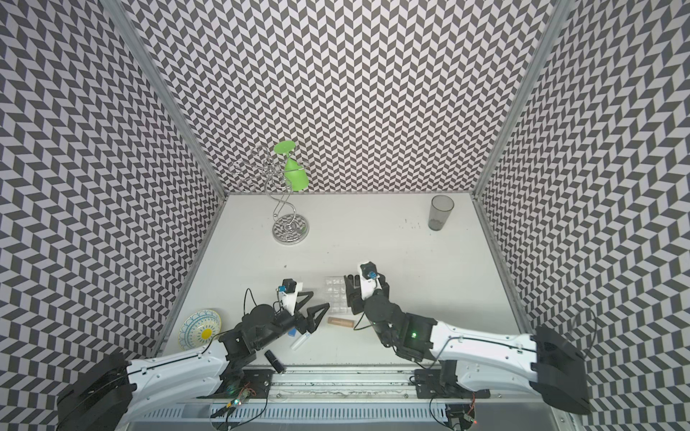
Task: Arrange the lipsticks in the organizer
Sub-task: Place the lipstick in the storage box, then pick up the lipstick at the center of the board.
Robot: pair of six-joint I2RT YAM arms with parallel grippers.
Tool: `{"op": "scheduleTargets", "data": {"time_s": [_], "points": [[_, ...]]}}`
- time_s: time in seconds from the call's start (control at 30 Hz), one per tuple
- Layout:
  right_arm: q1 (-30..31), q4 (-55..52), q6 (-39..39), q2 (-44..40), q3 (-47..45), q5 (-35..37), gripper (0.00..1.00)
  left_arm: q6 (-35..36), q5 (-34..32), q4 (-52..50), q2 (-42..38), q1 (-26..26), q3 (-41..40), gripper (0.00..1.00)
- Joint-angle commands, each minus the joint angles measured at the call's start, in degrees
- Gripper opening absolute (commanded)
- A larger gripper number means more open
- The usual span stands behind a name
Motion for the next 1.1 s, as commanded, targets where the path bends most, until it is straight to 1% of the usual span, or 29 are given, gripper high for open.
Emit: {"op": "scheduleTargets", "data": {"time_s": [0.0,0.03,0.1,0.2,0.3,0.37,0.43,0.57,0.7,0.8,0.87,0.9,1.07], "points": [[0.27,-12.72,8.89,-8.67,-4.48,-2.69,1.0,-4.71,-9.09,-17.61,-2.01,-2.67,5.2,0.88],[0.2,-11.96,8.8,-11.9,-6.25,-3.94,1.0,-6.51,-12.59,-22.61,-2.79,-3.96,6.32,0.88],[0.2,-5.64,7.04,-18.92,-11.93,-6.51,1.0,-11.09,-19.02,-30.68,-4.74,-6.83,7.42,0.89],[0.14,-0.48,6.64,-25.88,-16.96,-11.6,1.0,-16.34,-21.53,-38.89,-5.72,-7.23,8.25,0.89],[0.18,-2.02,8.73,-27.19,-16.73,-13.31,1.0,-19.96,-21.59,-43.72,-4.04,-6.71,9.67,0.86],[0.2,-2.12,9.8,-25.45,-16.51,-13.63,1.0,-20.6,-20.6,-47.0,0.07,-4.71,12.18,0.85],[0.18,-1.41,10.22,-22.57,-16.15,-14.96,1.0,-22.68,-22.26,-51.02,4.26,-4.38,14.96,0.84],[0.16,-1.24,10.71,-16.64,-14.52,-17.87,1.0,-22.93,-20.29,-52.35,8.39,-3.97,16.86,0.78],[0.2,-2.13,11.02,-14.48,-13.52,-18.51,1.0,-23.2,-18.82,-54.18,9.41,-3.19,17.36,0.69],[0.2,-1.7,10.8,-15.52,-13.95,-18.28,1.0,-23.56,-18.12,-54.83,8.74,-3.04,17.14,0.63],[0.2,-1.27,10.48,-17.26,-14.6,-18.0,1.0,-22.93,-16.29,-53.92,9.02,-2.03,16.47,0.62],[0.2,-1.43,10.41,-18.04,-14.9,-17.97,1.0,-22.63,-15.59,-53.35,9.48,-1.72,16.18,0.61],[0.2,0.01,10.07,-22.98,-17.22,-18.04,1.0,-22.66,-15.39,-53.07,13.68,-1.52,16.95,0.48]]}}
